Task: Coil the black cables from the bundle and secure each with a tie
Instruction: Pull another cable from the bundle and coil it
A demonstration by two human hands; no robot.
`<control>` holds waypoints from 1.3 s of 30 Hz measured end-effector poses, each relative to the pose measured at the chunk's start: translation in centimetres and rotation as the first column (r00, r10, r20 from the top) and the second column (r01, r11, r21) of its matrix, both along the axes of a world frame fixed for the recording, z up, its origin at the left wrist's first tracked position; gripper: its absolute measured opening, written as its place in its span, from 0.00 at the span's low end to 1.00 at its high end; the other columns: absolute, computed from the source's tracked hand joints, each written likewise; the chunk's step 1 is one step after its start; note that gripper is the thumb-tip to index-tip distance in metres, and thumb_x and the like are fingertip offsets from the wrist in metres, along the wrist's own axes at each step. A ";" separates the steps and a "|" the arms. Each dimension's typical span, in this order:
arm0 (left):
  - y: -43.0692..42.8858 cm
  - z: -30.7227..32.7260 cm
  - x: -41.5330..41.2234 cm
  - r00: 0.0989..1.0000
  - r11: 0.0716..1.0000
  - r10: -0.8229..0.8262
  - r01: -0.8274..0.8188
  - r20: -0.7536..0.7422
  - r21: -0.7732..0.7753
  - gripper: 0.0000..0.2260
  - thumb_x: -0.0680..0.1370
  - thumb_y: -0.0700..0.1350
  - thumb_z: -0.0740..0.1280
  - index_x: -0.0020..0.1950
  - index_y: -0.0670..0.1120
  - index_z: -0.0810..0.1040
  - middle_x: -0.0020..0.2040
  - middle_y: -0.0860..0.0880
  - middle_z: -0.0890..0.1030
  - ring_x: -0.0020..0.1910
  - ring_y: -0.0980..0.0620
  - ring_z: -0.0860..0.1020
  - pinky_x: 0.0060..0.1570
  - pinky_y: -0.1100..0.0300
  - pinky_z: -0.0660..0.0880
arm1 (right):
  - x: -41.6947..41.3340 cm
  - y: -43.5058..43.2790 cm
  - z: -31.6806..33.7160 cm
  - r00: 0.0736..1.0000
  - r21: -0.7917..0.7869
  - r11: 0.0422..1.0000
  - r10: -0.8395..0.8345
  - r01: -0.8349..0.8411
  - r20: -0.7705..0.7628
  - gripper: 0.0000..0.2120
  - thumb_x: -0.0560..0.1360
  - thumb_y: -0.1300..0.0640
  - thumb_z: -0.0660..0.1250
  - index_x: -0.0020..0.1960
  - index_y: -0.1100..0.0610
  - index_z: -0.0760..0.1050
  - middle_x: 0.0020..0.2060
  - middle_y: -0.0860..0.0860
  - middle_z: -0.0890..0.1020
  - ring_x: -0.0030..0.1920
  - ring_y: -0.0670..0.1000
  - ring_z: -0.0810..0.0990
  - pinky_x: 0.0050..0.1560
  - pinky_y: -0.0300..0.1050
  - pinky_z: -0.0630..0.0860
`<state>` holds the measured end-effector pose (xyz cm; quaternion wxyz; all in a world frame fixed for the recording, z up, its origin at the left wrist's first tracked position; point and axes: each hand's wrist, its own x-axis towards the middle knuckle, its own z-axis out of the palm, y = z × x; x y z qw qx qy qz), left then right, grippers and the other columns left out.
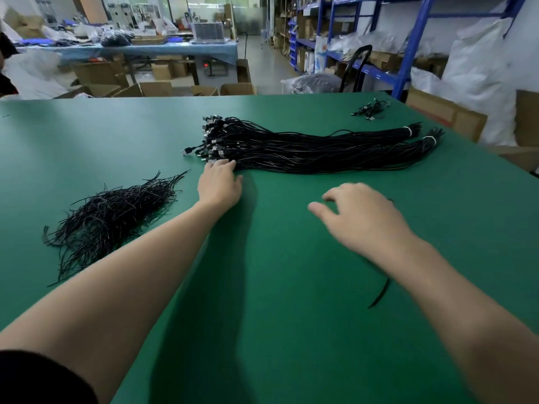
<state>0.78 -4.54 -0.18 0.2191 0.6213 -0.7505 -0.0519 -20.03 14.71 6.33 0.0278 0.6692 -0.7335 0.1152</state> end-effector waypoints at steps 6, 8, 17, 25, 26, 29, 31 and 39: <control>-2.7 -0.3 -0.2 0.995 0.995 0.081 -0.077 0.058 -0.066 0.18 0.82 0.51 0.66 0.69 0.45 0.77 0.65 0.41 0.77 0.67 0.39 0.73 0.63 0.46 0.71 | 3.3 -2.4 -4.3 0.984 0.181 0.971 0.134 -0.154 0.120 0.28 0.83 0.39 0.55 0.78 0.54 0.64 0.74 0.51 0.70 0.75 0.53 0.66 0.72 0.52 0.65; -3.0 -0.3 -0.4 0.993 0.993 0.107 -0.103 0.057 -0.064 0.15 0.81 0.52 0.67 0.65 0.46 0.79 0.62 0.42 0.79 0.64 0.40 0.75 0.60 0.47 0.72 | 3.5 -3.0 -5.2 0.980 0.213 0.961 0.153 -0.178 0.127 0.30 0.84 0.40 0.54 0.80 0.55 0.59 0.79 0.51 0.63 0.79 0.51 0.60 0.75 0.51 0.59; -1.3 1.4 -1.4 0.923 0.997 0.053 -0.025 -0.380 0.079 0.12 0.81 0.47 0.59 0.51 0.44 0.81 0.46 0.44 0.82 0.47 0.41 0.79 0.48 0.51 0.77 | 4.7 -8.1 -6.5 0.950 0.138 0.962 0.199 -0.237 0.240 0.28 0.86 0.46 0.53 0.81 0.57 0.54 0.82 0.52 0.54 0.81 0.49 0.49 0.78 0.49 0.51; 2.2 0.0 -0.8 0.778 0.978 0.040 0.100 -0.627 0.186 0.12 0.83 0.44 0.59 0.45 0.47 0.79 0.36 0.50 0.77 0.35 0.49 0.72 0.40 0.57 0.68 | 6.0 -15.9 -6.9 0.959 0.094 0.963 0.236 -0.252 0.156 0.31 0.85 0.48 0.54 0.82 0.61 0.50 0.82 0.55 0.47 0.82 0.53 0.46 0.79 0.51 0.51; 2.5 -0.2 -0.8 0.761 0.972 0.051 0.110 -0.647 0.205 0.12 0.83 0.44 0.58 0.45 0.48 0.79 0.35 0.51 0.76 0.35 0.50 0.72 0.41 0.57 0.69 | 6.1 -16.5 -6.9 0.960 0.096 0.962 0.239 -0.254 0.149 0.31 0.85 0.47 0.55 0.82 0.61 0.51 0.82 0.55 0.46 0.82 0.53 0.46 0.79 0.51 0.51; 2.8 0.1 -0.7 0.682 0.965 0.099 0.111 -0.725 0.237 0.12 0.84 0.43 0.57 0.45 0.47 0.78 0.35 0.50 0.74 0.33 0.51 0.70 0.37 0.61 0.68 | 6.6 -17.2 -7.1 0.970 0.021 0.980 0.194 -0.199 0.149 0.28 0.83 0.48 0.59 0.79 0.60 0.60 0.82 0.57 0.49 0.81 0.56 0.52 0.77 0.51 0.58; 2.7 1.0 -0.6 0.590 0.960 0.146 0.111 -0.794 0.258 0.12 0.85 0.42 0.56 0.45 0.47 0.76 0.33 0.51 0.71 0.30 0.53 0.67 0.27 0.67 0.65 | 6.9 -16.4 -7.8 0.992 -0.200 0.976 0.099 -0.082 0.076 0.18 0.80 0.53 0.63 0.68 0.59 0.74 0.75 0.59 0.63 0.74 0.59 0.64 0.68 0.53 0.68; 4.2 3.3 -1.2 0.505 0.957 0.076 0.207 -0.860 0.206 0.12 0.85 0.40 0.57 0.46 0.43 0.77 0.31 0.51 0.67 0.22 0.59 0.63 0.23 0.70 0.62 | 7.7 -18.6 -7.5 0.949 -0.105 0.946 0.313 -0.307 0.043 0.32 0.83 0.47 0.57 0.81 0.59 0.53 0.81 0.58 0.53 0.81 0.55 0.49 0.79 0.51 0.50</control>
